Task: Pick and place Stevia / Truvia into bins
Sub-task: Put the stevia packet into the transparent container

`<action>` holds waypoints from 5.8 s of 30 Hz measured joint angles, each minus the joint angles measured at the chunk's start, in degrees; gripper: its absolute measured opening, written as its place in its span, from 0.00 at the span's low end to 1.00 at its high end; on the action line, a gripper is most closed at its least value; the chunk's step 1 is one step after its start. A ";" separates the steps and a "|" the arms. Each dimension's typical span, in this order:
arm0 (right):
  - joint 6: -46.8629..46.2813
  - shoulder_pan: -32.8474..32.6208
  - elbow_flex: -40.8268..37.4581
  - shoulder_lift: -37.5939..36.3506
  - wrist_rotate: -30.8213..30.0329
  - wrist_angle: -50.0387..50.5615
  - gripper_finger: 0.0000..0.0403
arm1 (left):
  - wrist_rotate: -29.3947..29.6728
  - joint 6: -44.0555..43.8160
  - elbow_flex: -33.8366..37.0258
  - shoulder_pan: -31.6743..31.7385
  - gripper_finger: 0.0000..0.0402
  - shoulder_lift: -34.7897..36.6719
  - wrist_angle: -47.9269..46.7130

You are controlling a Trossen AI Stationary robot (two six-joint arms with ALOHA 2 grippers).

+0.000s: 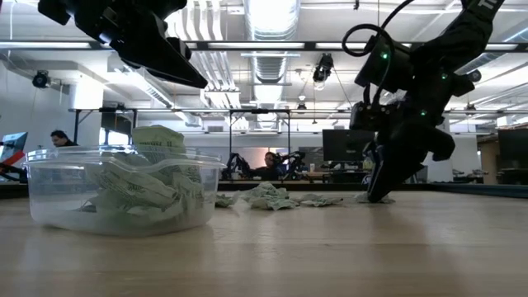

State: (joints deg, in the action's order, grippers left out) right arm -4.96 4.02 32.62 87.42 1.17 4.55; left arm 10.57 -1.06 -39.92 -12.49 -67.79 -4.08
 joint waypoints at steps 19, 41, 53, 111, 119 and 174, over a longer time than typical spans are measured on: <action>3.27 -3.66 0.71 -0.20 11.73 -13.60 0.11 | 0.01 0.02 0.00 -0.02 0.38 0.00 0.05; 13.12 -15.04 4.94 6.97 12.18 -51.93 0.11 | 18.33 -2.88 0.09 -0.02 0.38 0.28 -14.70; 13.08 -15.16 23.49 24.30 12.27 -46.59 0.11 | 18.46 -3.27 0.09 -0.02 0.38 0.46 -19.67; -9.37 -20.62 14.52 -8.20 -10.38 26.08 0.30 | 6.76 6.65 3.31 3.14 0.38 -5.57 4.68; -9.63 -20.64 4.91 -23.56 -10.80 17.29 0.25 | 0.25 10.47 0.24 5.57 0.38 -15.48 6.59; -8.08 -20.64 -1.07 -31.78 -11.66 9.85 0.17 | -13.15 6.38 -2.07 13.03 0.02 -24.74 1.70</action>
State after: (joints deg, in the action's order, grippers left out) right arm -13.04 -16.62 31.55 55.64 -10.49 14.40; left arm -2.57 5.32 -41.99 0.54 -92.53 -2.38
